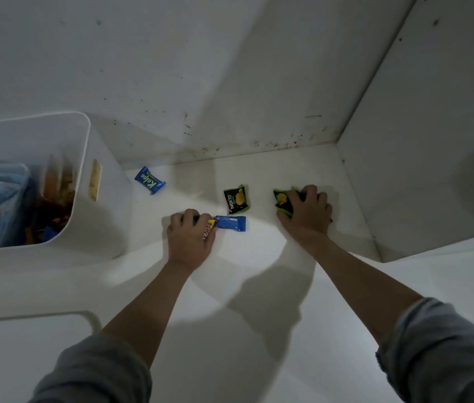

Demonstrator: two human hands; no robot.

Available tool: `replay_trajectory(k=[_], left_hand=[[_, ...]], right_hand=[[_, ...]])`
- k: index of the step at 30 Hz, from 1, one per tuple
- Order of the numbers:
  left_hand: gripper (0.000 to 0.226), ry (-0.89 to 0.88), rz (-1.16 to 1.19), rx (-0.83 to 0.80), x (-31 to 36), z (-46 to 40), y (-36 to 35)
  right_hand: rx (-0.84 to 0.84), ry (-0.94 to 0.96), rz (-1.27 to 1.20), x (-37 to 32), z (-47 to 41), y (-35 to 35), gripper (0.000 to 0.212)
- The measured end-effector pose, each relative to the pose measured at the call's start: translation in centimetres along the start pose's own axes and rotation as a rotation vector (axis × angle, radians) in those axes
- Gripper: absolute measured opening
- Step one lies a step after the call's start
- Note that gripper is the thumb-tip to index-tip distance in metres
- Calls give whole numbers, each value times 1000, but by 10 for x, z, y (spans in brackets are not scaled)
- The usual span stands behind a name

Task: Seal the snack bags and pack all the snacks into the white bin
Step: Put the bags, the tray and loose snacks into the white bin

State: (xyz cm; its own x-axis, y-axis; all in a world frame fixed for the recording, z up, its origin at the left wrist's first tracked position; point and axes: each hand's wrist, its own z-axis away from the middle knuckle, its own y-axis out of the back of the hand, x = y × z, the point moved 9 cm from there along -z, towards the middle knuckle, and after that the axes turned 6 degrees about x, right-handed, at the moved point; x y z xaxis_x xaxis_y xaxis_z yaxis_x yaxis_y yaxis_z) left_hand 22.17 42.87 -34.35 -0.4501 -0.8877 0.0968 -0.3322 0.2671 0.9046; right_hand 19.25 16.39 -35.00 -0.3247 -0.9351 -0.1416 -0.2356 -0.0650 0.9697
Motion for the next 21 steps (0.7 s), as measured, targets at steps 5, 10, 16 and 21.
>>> replay_trajectory(k=[5,10,16,21], left_hand=[[12,-1,50,7,18,20,10],[8,55,154,-18,29,66,34],[33,142,333,-107,4,118,76],[12,196,446,7,-23,130,133]], right_hand=[[-98,100,-43,-6,57,11,39],[-210,-156,-322,-1,104,30,25],[-154,-460,-728,-43,142,57,32],[-104,-500,-923,-110,151,92,34]])
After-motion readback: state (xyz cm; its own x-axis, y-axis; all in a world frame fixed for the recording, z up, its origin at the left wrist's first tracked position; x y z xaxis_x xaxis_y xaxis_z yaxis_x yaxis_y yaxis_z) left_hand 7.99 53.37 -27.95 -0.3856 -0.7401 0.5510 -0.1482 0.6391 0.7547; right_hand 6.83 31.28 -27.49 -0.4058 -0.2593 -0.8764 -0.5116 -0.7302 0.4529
